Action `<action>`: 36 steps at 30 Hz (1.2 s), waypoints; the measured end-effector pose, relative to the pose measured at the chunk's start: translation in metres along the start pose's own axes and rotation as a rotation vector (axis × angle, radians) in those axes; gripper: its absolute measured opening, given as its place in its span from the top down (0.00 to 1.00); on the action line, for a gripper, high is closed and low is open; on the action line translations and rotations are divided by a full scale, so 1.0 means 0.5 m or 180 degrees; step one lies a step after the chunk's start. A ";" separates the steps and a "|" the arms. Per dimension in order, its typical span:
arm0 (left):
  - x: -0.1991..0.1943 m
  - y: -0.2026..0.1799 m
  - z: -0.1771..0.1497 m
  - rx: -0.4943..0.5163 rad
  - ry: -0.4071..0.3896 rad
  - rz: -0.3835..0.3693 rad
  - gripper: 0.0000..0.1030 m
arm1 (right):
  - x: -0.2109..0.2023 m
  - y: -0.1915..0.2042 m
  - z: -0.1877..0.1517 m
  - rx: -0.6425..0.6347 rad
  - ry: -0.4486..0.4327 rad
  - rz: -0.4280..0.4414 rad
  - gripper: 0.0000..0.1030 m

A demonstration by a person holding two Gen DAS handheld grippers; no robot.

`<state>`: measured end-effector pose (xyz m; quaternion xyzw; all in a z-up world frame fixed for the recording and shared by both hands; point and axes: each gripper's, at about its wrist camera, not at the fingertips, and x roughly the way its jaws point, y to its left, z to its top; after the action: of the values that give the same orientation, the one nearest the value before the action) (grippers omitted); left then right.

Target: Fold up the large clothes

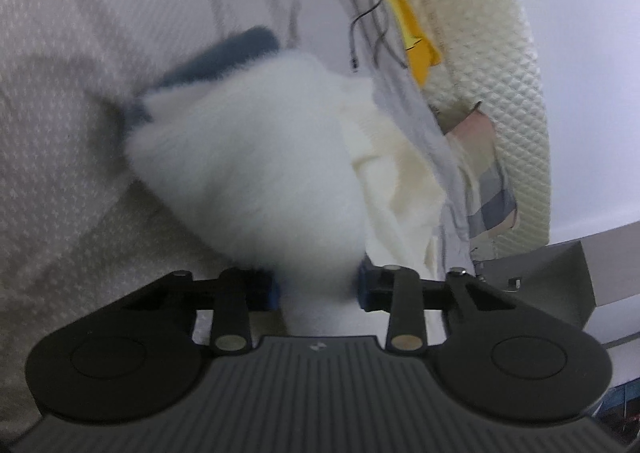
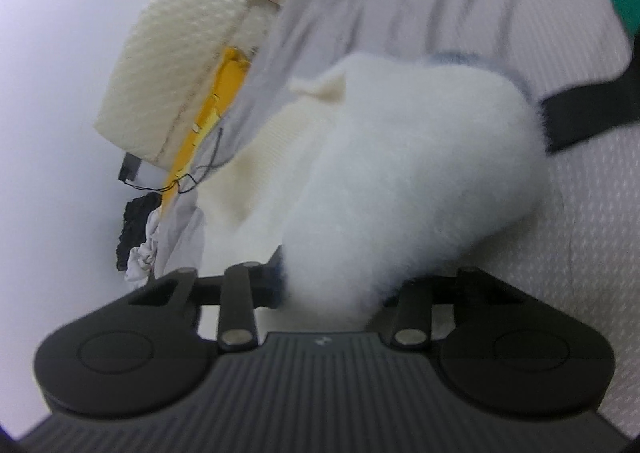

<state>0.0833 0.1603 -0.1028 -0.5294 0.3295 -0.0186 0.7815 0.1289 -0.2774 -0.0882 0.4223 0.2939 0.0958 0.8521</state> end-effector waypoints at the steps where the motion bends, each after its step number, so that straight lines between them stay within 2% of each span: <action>1: -0.010 -0.009 -0.003 0.0077 -0.0041 -0.0026 0.65 | -0.008 0.005 -0.001 -0.0036 -0.0034 0.0014 0.62; 5: -0.064 -0.052 -0.019 0.0367 -0.0160 -0.0198 0.65 | -0.065 0.025 -0.005 -0.0181 -0.0171 0.0119 0.63; 10: -0.154 -0.104 -0.057 0.0574 -0.0145 -0.0394 0.65 | -0.169 0.029 -0.014 -0.0124 -0.0248 0.0269 0.62; 13: -0.207 -0.112 -0.099 0.0652 -0.0073 -0.0393 0.64 | -0.241 0.021 -0.034 -0.0099 -0.0247 0.0251 0.62; 17: -0.232 -0.091 -0.137 0.0513 0.0106 -0.0288 0.63 | -0.296 0.005 -0.061 -0.0093 -0.0179 0.0150 0.61; 20: -0.235 -0.083 -0.150 0.0539 0.0169 -0.0191 0.59 | -0.297 -0.006 -0.065 -0.0078 -0.0082 0.0080 0.58; 22: -0.245 -0.084 -0.149 0.0548 0.0150 -0.0232 0.54 | -0.288 -0.008 -0.058 0.0015 -0.0009 0.0100 0.54; 26: -0.241 -0.101 -0.124 0.0566 0.0127 -0.0335 0.53 | -0.291 0.020 -0.033 0.0016 -0.0005 0.0300 0.31; 27: -0.236 -0.109 -0.113 0.0568 0.0113 -0.0349 0.53 | -0.286 0.033 -0.020 0.0003 -0.0008 0.0354 0.29; 32: -0.165 -0.180 -0.044 0.0706 0.0029 -0.0264 0.53 | -0.237 0.085 0.042 -0.0110 -0.0018 0.0415 0.29; 36: -0.080 -0.233 0.003 0.0993 -0.0043 -0.0056 0.53 | -0.176 0.113 0.087 -0.0263 -0.0059 0.0379 0.30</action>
<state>0.0901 0.1255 0.0149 -0.4046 0.3126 -0.0728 0.8563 0.0880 -0.3072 0.0129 0.4044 0.2562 0.1544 0.8643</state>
